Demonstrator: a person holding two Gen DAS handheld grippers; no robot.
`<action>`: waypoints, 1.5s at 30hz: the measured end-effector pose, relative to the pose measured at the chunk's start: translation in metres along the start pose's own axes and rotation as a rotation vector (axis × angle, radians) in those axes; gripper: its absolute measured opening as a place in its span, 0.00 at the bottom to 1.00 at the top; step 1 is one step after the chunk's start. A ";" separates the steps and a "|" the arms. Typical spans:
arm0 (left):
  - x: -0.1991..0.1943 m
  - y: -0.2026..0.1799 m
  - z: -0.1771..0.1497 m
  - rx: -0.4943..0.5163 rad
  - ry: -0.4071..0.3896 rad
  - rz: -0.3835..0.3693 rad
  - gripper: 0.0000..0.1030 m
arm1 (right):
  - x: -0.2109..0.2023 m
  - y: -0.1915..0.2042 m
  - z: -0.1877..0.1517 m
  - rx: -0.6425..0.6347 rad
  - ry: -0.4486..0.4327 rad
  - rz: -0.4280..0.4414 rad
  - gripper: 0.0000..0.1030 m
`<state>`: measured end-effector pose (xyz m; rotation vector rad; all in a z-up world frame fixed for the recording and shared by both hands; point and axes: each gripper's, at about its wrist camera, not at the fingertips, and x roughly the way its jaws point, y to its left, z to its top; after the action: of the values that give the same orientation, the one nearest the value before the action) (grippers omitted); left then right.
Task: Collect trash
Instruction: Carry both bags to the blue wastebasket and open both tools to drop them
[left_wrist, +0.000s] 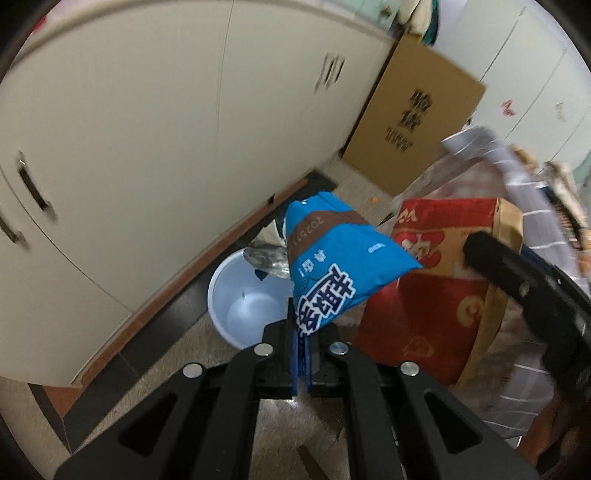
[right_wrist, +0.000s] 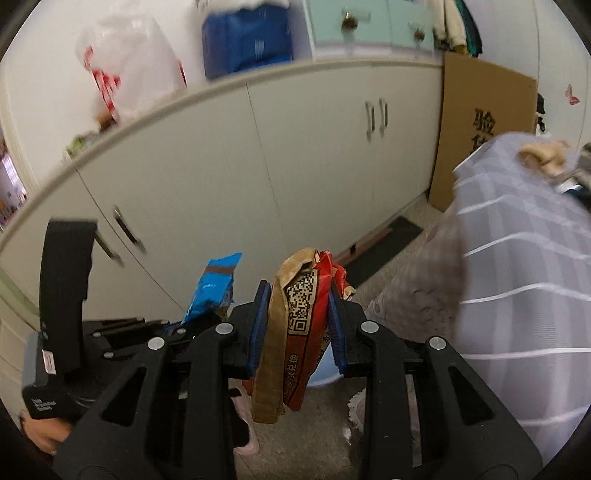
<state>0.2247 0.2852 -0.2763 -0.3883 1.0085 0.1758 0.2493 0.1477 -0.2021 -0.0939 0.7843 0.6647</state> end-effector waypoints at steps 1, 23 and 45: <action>0.014 0.001 0.005 -0.002 0.021 -0.008 0.03 | 0.012 -0.001 -0.002 -0.003 0.016 -0.013 0.28; 0.109 0.060 0.011 -0.126 0.101 0.074 0.69 | 0.127 -0.031 -0.025 0.026 0.168 -0.099 0.29; 0.024 0.086 0.012 -0.205 -0.071 0.150 0.74 | 0.093 0.009 0.018 -0.019 -0.019 -0.094 0.64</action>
<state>0.2191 0.3682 -0.3118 -0.4898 0.9526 0.4273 0.3037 0.2091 -0.2509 -0.1409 0.7506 0.5833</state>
